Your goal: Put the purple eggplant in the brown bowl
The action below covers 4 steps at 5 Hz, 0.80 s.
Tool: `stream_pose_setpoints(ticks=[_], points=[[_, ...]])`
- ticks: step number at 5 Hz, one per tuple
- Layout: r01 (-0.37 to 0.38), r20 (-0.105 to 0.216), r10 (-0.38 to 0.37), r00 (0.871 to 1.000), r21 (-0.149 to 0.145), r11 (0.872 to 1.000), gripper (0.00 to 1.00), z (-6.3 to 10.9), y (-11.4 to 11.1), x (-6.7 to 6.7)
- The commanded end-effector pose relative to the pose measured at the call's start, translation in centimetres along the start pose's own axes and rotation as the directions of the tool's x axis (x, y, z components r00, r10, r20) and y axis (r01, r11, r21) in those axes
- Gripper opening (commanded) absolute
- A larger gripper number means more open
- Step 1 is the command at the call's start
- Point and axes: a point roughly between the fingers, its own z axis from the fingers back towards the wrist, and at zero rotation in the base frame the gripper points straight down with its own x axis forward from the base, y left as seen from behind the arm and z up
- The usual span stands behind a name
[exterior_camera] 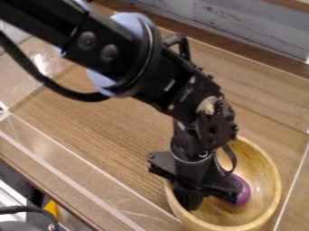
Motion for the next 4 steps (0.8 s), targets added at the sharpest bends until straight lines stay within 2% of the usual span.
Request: stream_pose_setpoints(ticks=[1,2,4], points=[[-0.066,0.01,0.066,0.998,0.009,0.998,0.0,-0.1,1.2,0.2],[-0.126,0.014,0.126,0.992,0.016,0.992,0.0,-0.6,2.2,0.2],[-0.172,0.016,0.172,0.985,0.028,0.985,0.0,0.0,0.6,1.0]])
